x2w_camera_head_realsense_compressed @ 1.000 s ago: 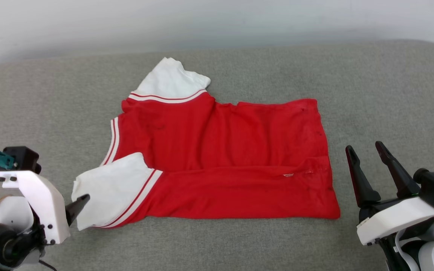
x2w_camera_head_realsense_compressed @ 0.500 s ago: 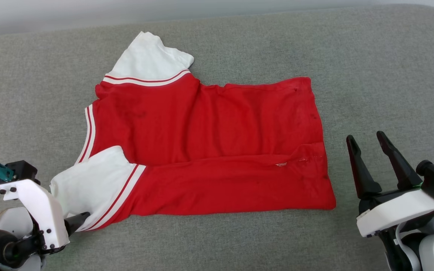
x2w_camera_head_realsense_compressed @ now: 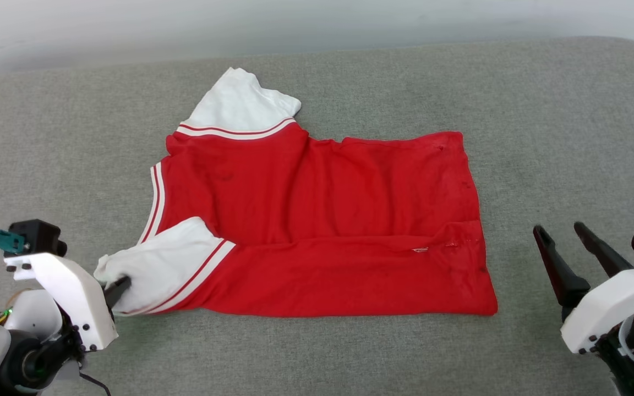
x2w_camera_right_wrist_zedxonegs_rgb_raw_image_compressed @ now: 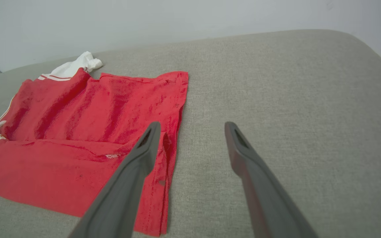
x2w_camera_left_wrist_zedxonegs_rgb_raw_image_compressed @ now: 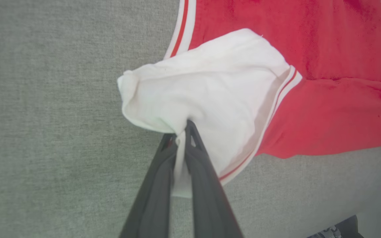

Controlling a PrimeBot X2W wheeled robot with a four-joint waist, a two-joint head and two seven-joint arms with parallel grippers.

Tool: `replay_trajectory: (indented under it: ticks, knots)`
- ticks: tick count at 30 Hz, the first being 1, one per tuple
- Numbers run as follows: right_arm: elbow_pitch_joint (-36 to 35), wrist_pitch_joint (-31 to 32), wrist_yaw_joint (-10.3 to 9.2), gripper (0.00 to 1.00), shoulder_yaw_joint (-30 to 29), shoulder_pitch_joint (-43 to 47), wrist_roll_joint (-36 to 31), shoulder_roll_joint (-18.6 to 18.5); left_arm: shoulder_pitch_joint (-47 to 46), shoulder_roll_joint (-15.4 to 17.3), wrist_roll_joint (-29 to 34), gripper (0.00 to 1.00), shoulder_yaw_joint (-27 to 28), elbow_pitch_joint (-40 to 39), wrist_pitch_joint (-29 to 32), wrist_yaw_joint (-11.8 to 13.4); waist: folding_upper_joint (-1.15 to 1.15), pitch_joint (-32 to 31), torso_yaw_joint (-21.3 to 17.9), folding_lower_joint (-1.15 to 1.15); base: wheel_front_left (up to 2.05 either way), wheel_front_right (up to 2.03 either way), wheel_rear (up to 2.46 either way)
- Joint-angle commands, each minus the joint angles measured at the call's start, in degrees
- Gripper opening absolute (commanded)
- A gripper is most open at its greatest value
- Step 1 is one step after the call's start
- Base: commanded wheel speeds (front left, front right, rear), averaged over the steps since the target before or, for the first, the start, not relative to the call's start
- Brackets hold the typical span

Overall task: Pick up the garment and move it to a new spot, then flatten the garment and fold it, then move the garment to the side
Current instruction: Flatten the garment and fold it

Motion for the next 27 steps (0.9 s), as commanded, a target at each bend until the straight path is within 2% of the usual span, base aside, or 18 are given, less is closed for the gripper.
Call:
replay_trajectory:
  ticks: [1,8,12,17,20,27]
  knots:
    - [0.31,3.71,-0.04,1.0,-0.24,0.43,0.7,-1.3,0.55,0.5,0.19,0.0,0.61,-1.31,-0.53,0.43,0.0,-0.39,0.5,0.0,0.0,0.0,0.0]
    - [1.53,23.3,-0.04,1.0,3.1,-1.13,5.14,-4.42,0.26,2.13,1.74,0.0,1.33,-7.6,-0.68,2.45,0.0,1.67,2.13,0.0,0.0,0.0,0.0]
    - [4.04,27.73,-0.04,1.0,6.76,-3.11,6.3,-4.12,-0.17,1.75,2.47,0.0,0.83,-9.23,-0.95,2.97,0.0,3.49,2.89,0.0,0.0,0.0,0.0]
    - [9.82,29.77,-0.04,1.0,11.14,-4.52,7.74,-3.45,-0.5,0.8,2.69,0.0,0.15,-9.23,-1.2,3.01,0.0,4.56,3.59,0.0,0.0,0.0,0.0]
    - [12.62,30.57,-0.03,0.0,12.99,-5.05,9.36,-2.88,-0.46,0.49,2.54,0.0,-0.1,-8.82,-1.34,2.8,0.0,4.63,3.8,0.0,0.0,0.0,0.0]
    - [13.46,28.58,-0.04,0.0,13.09,-7.9,10.97,-5.08,-0.04,-0.28,2.28,0.0,-0.36,-7.54,-2.21,2.2,0.0,3.09,3.9,0.0,0.0,0.0,0.0]
